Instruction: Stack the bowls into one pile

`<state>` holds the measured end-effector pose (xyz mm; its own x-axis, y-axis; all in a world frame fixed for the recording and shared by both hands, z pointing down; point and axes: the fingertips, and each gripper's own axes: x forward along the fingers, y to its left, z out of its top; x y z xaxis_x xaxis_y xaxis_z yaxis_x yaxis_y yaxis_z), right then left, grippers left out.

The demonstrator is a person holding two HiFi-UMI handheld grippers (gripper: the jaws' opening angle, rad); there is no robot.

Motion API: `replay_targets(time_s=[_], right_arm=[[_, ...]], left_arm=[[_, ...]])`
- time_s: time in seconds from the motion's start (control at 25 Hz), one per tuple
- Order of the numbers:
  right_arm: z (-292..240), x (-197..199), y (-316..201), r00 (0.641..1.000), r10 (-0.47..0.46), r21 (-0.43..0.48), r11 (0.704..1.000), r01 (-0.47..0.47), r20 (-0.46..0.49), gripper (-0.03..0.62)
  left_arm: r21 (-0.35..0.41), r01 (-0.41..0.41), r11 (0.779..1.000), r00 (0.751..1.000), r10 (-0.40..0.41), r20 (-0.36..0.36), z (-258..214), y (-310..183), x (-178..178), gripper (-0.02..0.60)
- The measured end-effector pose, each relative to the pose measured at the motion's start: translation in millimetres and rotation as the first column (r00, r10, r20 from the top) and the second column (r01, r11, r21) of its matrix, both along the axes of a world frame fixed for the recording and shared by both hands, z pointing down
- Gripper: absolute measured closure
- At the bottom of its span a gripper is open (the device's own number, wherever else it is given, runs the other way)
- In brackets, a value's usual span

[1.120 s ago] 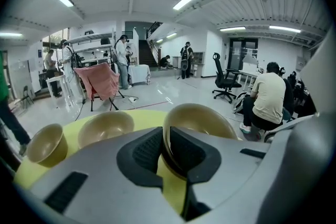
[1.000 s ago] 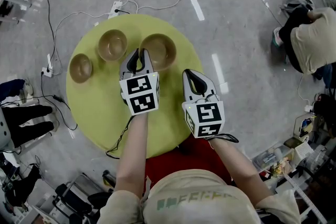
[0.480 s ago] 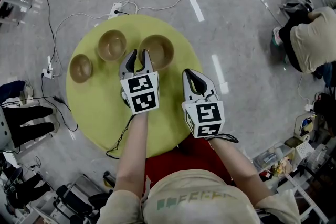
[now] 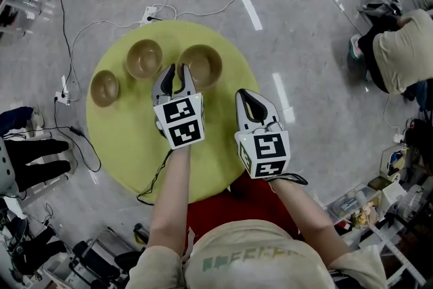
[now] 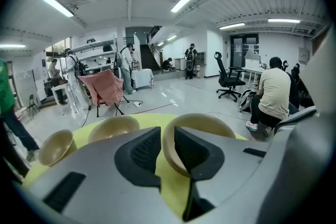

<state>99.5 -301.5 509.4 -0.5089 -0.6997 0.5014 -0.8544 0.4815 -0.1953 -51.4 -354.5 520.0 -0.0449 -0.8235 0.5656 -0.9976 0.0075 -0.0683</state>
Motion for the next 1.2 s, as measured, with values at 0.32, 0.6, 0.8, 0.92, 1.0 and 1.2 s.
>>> replay_targets(time_s=[0.32,0.6,0.8,0.92,1.0,1.2], right_arm=[[-15.2,4.8,5.9,1.0,0.013,0.03,0.999,-0.013,0.022,0.557],[-34.2,9.7,11.2,0.999,0.023,0.07,0.997,-0.026,0.04,0.557],[-50.2,13.0,16.6,0.998,0.03,0.105,0.994,-0.035,0.05,0.557],[-59.0,11.3,20.5,0.998,0.035,0.127,0.991,-0.042,0.052,0.557],[-65.8,10.6,24.4,0.998,0.039,0.141,0.989,-0.047,0.053,0.557],[-84.1,10.7,34.4,0.997,0.058,0.171,0.983,-0.067,0.058,0.557]], left_arm=[[0.059,-0.011,0.998,0.999,0.014,-0.051,-22.3,6.4,6.9,0.505],[0.115,-0.02,0.993,0.996,0.029,-0.078,-47.5,15.9,9.5,0.541],[0.151,-0.046,0.987,0.993,0.062,-0.099,-64.3,22.0,15.3,0.551],[0.171,-0.059,0.983,0.99,0.08,-0.116,-73.4,27.3,14.8,0.555],[0.186,-0.065,0.98,0.988,0.09,-0.129,-80.8,32.6,14.1,0.558],[0.224,-0.082,0.971,0.981,0.118,-0.152,-103.1,46.9,11.7,0.558]])
